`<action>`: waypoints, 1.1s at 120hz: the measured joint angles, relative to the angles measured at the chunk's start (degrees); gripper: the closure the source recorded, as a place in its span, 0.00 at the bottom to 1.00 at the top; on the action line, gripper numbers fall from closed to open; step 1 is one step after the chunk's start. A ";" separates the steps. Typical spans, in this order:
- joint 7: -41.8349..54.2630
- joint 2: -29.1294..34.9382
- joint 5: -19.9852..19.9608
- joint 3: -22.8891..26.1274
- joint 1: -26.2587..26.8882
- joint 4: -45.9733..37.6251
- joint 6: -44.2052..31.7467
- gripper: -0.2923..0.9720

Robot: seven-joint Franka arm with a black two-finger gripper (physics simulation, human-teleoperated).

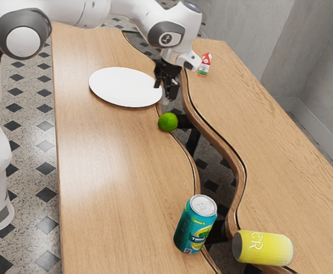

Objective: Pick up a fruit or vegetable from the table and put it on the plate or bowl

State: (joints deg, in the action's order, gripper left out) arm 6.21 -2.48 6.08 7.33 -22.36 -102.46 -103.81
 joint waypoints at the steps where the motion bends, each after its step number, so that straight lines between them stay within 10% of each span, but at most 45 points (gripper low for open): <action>1: 0.08 -0.05 -0.14 0.12 -0.14 -0.02 -0.07 0.23; 132: 7.61 -13.84 -5.37 9.93 -7.81 2.09 -7.17 0.29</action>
State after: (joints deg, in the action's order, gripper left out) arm 13.82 -16.31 0.71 17.26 -30.17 -100.37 -110.98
